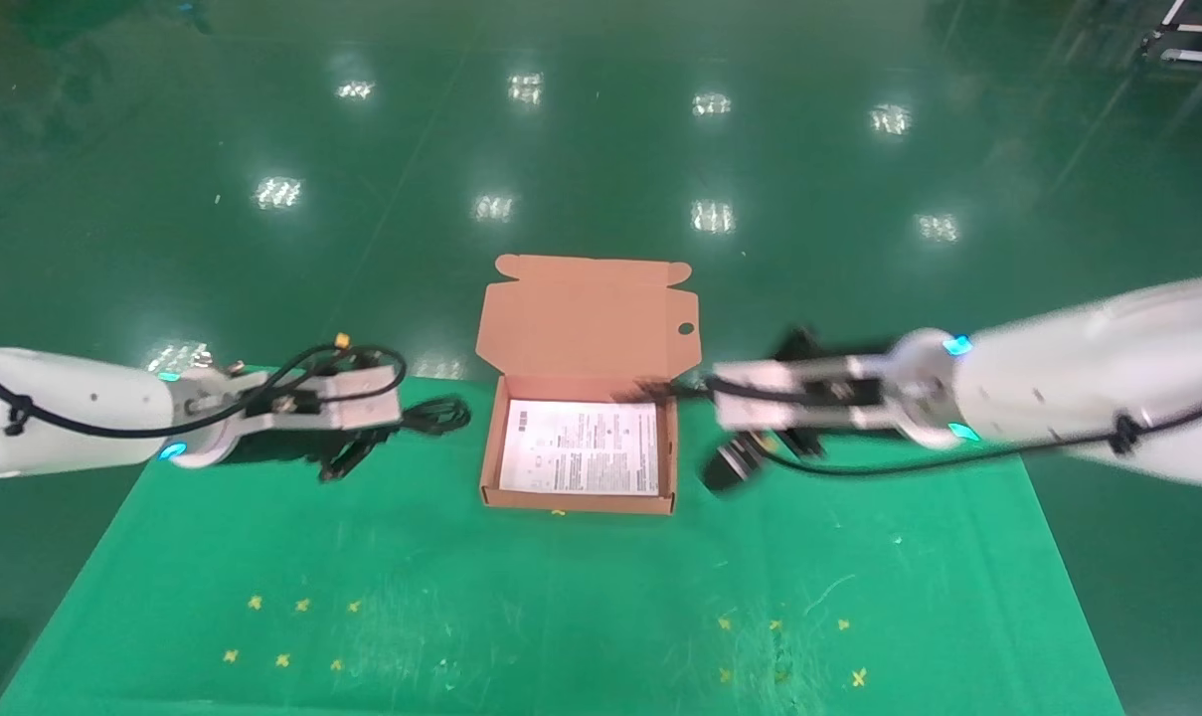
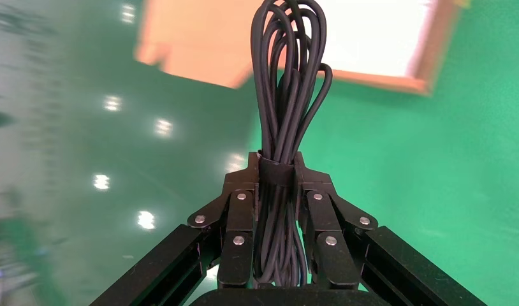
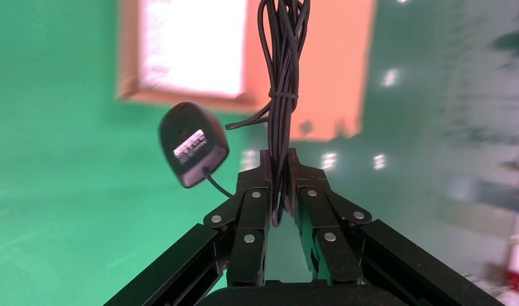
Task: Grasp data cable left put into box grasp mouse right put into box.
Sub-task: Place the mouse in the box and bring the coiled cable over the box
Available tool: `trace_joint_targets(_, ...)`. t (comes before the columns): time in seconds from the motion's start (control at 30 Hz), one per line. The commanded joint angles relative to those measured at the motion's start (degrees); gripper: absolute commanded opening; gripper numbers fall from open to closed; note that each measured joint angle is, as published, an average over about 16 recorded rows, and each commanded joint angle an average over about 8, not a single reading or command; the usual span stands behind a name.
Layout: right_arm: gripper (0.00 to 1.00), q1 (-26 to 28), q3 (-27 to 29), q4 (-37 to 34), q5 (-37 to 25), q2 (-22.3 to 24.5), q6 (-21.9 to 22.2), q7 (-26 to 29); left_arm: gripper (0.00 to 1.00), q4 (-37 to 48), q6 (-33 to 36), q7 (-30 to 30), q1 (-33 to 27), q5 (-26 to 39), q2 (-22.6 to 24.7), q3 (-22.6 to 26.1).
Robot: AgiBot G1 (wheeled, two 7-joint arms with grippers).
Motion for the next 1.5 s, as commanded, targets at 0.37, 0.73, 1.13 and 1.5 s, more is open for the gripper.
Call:
trace_joint_targets(0.37,0.0,7.1,1.5,-9.4,1.4,-10.1,5.5,-8.1,0.0,-7.7,-6.5,-6.9,-0.5,11.0,2.0,0.4)
trace_joint_targets(0.73,0.0,11.6,2.1,-20.8,4.8,-17.4,8.6,-17.7,0.0,-9.0,-7.7,-9.3,-1.5,14.5,3.0,0.2)
trace_joint_targets(1.13,0.0,11.5,2.3,-21.3,5.4,-17.6,9.0,-17.8,0.0,-9.4,-7.5,-9.2,-1.3,14.6,3.0,0.3)
trace_joint_targets(1.5,0.0,9.0,2.8,-21.7,5.5,-18.9,13.9,-17.4,0.0,-8.1,-10.0,-10.3,-2.9,18.1,4.4,-0.2)
